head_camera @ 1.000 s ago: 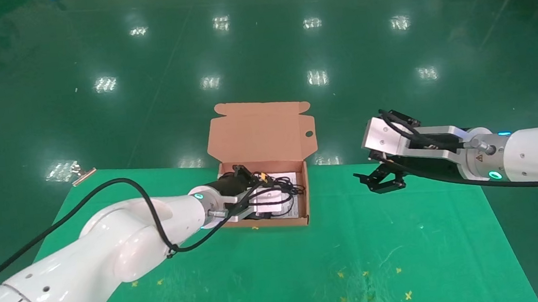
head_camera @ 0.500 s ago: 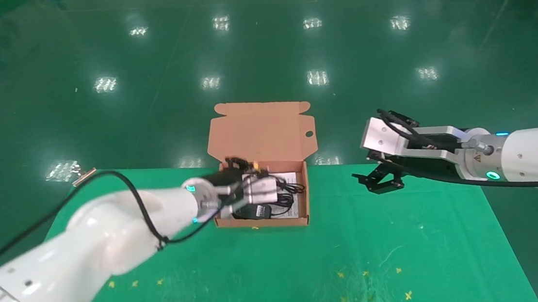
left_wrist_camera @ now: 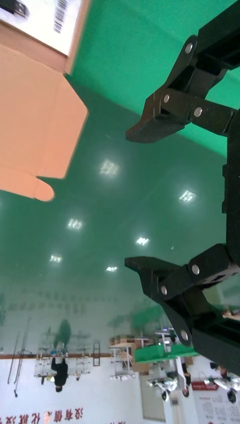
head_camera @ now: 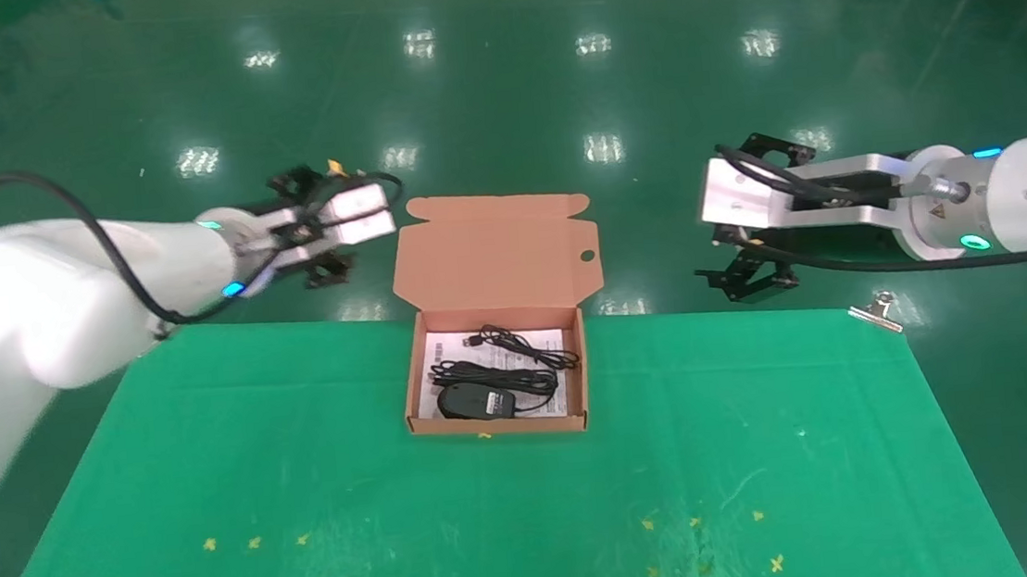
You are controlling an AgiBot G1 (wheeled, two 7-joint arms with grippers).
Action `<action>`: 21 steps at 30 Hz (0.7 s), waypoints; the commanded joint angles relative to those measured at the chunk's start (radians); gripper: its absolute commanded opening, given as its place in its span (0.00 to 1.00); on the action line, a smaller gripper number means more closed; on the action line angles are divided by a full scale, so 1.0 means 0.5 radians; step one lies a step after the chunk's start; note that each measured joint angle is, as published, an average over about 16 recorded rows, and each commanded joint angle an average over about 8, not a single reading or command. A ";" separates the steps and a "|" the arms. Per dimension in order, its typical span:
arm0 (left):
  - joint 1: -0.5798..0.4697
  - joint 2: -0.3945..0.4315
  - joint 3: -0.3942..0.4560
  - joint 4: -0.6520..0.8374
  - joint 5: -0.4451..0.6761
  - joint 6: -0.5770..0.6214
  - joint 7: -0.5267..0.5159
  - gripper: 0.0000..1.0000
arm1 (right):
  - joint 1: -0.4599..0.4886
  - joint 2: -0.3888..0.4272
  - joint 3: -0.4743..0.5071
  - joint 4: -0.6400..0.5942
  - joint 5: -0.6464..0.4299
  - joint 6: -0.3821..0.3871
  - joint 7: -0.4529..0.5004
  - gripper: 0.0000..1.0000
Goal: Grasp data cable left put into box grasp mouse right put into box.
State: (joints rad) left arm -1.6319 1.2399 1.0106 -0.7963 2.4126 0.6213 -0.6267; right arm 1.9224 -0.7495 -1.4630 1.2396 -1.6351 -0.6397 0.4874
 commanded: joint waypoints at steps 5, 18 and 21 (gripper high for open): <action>-0.006 -0.050 -0.050 -0.018 -0.027 0.091 -0.022 1.00 | -0.026 -0.004 0.064 -0.006 0.039 -0.083 -0.005 1.00; 0.211 -0.284 -0.324 -0.204 -0.675 0.413 0.153 1.00 | -0.351 0.051 0.513 0.013 0.384 -0.400 -0.121 1.00; 0.264 -0.340 -0.390 -0.248 -0.830 0.490 0.195 1.00 | -0.430 0.064 0.621 0.017 0.467 -0.476 -0.149 1.00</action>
State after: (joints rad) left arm -1.4999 1.0697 0.8156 -0.9206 1.9972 0.8665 -0.5293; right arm 1.7074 -0.7175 -1.1524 1.2482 -1.4015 -0.8781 0.4128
